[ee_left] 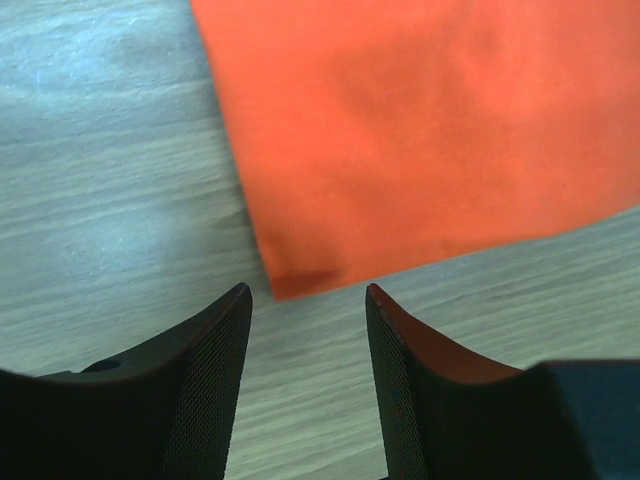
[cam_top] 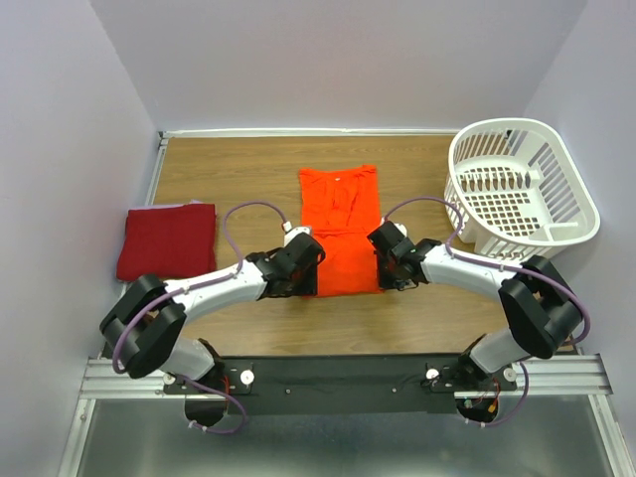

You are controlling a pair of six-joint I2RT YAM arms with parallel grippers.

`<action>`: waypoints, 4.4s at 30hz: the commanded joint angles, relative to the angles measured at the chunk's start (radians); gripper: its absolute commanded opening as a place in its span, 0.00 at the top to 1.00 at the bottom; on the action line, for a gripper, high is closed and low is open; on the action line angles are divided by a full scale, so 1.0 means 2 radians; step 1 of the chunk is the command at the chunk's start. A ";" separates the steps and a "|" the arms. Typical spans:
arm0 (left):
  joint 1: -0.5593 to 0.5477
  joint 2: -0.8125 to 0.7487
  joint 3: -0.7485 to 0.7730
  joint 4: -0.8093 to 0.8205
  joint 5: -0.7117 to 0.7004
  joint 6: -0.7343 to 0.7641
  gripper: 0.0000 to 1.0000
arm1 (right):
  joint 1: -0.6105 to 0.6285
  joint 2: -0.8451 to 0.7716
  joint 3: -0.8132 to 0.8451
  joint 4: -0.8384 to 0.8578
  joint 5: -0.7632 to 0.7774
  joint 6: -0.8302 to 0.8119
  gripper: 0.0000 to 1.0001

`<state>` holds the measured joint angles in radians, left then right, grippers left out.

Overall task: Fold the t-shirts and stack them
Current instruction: Fold the tshirt

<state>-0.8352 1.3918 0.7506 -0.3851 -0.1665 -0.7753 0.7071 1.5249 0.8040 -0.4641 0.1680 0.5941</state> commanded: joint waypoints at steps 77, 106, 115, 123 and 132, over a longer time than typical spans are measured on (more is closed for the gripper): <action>0.066 -0.111 0.116 -0.129 0.038 0.059 1.00 | 0.047 0.016 0.357 -0.339 0.088 -0.065 1.00; 0.232 0.132 0.149 0.035 0.081 0.139 1.00 | -0.078 0.241 0.418 -0.151 0.059 -0.179 0.99; 0.232 0.126 0.177 0.037 0.072 0.133 0.70 | -0.087 0.229 0.409 -0.128 0.071 -0.159 0.65; 0.214 -0.003 0.125 0.051 0.073 0.112 0.47 | -0.087 0.101 0.308 -0.021 -0.042 -0.171 0.59; 0.198 0.014 0.063 0.138 0.137 0.104 0.70 | -0.091 0.116 0.244 0.108 -0.232 -0.157 0.69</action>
<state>-0.4362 1.3731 0.9016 -0.1997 0.0410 -0.5617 0.5304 1.7088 1.3266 -0.4133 -0.0841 0.2707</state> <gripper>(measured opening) 0.303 0.316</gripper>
